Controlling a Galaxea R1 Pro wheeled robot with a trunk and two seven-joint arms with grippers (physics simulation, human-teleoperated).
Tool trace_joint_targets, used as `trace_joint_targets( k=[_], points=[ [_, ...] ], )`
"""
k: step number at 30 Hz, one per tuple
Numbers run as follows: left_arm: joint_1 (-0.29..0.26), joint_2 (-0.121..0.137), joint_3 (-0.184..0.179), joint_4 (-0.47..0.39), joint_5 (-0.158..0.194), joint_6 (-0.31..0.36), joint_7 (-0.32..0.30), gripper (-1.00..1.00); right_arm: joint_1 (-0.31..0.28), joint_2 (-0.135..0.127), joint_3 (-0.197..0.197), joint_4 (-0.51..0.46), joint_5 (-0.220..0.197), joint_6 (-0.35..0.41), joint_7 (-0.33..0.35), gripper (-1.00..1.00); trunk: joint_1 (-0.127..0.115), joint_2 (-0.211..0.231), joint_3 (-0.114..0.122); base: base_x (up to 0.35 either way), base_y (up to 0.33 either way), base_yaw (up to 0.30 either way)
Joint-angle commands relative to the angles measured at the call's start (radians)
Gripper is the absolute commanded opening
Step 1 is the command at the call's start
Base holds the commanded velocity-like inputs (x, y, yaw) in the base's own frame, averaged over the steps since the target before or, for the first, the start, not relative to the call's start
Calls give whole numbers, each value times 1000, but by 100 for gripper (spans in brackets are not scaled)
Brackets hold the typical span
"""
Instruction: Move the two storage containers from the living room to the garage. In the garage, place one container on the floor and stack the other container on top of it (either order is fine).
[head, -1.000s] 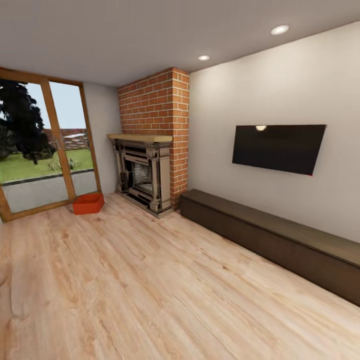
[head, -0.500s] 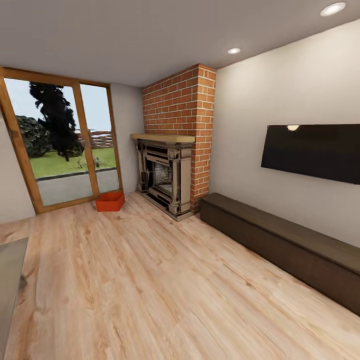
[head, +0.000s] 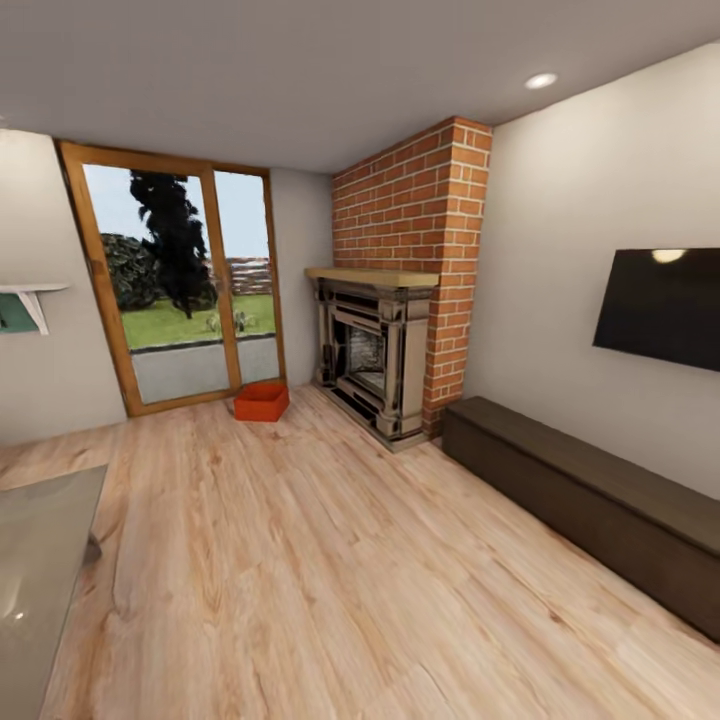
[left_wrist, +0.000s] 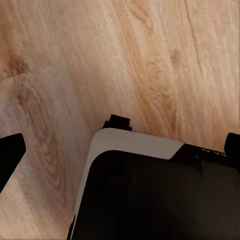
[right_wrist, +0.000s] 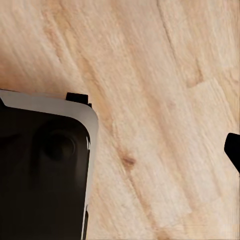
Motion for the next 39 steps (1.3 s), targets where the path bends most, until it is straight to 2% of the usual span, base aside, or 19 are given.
trace_joint_targets(
  k=[1,9,30,39],
  points=[
    [-1,0,4,0,4,-1,1,100,-1,0,9,3,-10,-6,0,100,1,-1,-1,322,0,270],
    [-1,0,4,0,4,-1,1,100,-1,0,10,3,-7,-6,0,100,1,-1,-1,322,0,225],
    [-1,0,4,0,4,-1,1,100,-1,4,16,3,2,-2,1,100,1,-1,-1,322,0,10],
    [-1,0,4,0,4,-1,1,100,-1,1,16,3,1,-5,0,100,1,-1,-1,322,0,223]
  ],
)
